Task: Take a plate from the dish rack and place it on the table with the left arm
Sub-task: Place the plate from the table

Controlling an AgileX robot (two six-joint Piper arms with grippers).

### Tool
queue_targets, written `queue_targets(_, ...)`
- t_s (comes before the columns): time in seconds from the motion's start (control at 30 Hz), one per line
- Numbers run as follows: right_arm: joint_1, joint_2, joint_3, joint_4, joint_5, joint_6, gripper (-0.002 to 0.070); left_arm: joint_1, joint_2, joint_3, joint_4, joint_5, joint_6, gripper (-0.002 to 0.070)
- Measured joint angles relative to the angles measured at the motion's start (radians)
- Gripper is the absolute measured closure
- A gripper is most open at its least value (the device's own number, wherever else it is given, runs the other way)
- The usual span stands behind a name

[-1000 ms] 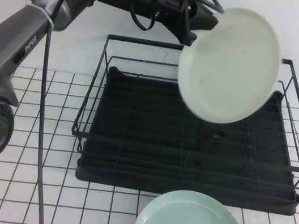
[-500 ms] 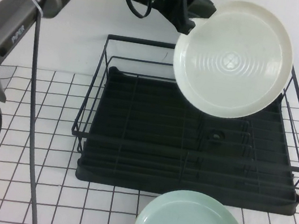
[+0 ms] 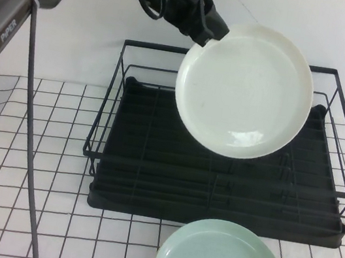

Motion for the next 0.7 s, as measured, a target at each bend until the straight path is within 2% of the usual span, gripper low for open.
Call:
queue_targets(0.33, 0.0, 0.0, 0.0, 0.0, 0.0, 0.0, 0.0678, -0.053, -0.005, 0.0, 0.084, 0.106, -0.121, 0.0671)
queue_targets(0.7, 0.0, 0.0, 0.0, 0.0, 0.0, 0.0, 0.0678, -0.075, -0.098, 0.0, 0.17, 0.157, -0.237, 0.0671)
